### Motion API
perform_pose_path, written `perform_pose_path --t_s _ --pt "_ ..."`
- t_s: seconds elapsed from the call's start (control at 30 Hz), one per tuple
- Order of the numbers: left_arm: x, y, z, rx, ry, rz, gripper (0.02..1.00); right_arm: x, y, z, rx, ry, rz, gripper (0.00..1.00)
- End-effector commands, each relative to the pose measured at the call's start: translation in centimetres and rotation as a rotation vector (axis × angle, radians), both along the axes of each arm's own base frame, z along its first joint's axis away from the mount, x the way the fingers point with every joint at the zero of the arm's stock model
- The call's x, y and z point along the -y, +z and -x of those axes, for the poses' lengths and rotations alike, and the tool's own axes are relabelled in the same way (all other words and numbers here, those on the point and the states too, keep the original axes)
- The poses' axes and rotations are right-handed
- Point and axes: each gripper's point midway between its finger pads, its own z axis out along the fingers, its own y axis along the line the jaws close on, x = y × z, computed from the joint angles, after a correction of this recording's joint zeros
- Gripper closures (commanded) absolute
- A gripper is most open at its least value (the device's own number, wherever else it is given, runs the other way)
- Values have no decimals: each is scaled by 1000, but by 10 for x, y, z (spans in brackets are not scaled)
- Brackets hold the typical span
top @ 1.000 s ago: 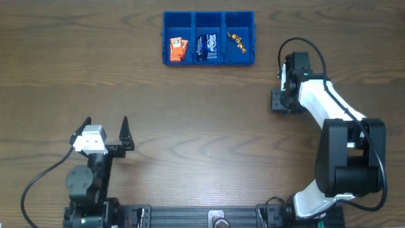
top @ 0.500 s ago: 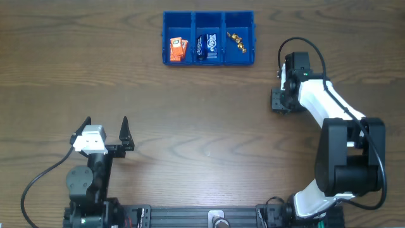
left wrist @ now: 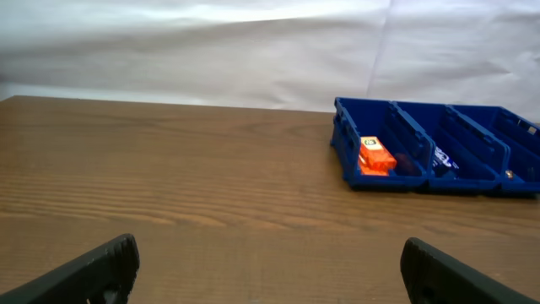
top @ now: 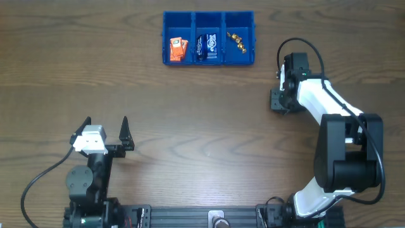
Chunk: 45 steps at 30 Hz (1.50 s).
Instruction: Sort Candies Into Trays
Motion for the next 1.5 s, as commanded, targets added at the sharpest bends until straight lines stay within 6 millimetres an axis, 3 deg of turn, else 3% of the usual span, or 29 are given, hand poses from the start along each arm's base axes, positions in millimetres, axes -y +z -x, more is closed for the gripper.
perform_pose_path --t_s 0.03,0.23,0.37,0.47,0.77,0.87,0.97,1.1,1.3,1.5 --pt "4 -16 1 -47 -24 -6 20 1 -8 4 -28 4 4 803" --pt "4 -16 1 -47 -24 -6 23 -4 -5 3 -18 18 1 853" --pt "4 -16 1 -47 -24 -6 20 -20 17 -6 42 52 -23 855" --pt "4 -16 1 -47 -24 -6 20 -40 56 -21 158 76 -41 853" --pt "4 -16 1 -47 -24 -6 20 -105 238 -107 606 100 -106 860" --pt "4 -16 1 -47 -24 -6 20 -116 264 -135 684 100 -96 864" --pt "4 -16 1 -47 -24 -6 20 -124 264 -165 706 96 -92 869" --pt "4 -16 1 -47 -24 -6 20 -139 227 -191 676 112 -82 879" --pt "4 -16 1 -47 -24 -6 20 -144 163 -206 582 112 -49 886" --pt "4 -16 1 -47 -24 -6 20 -150 143 -207 554 123 -45 882"
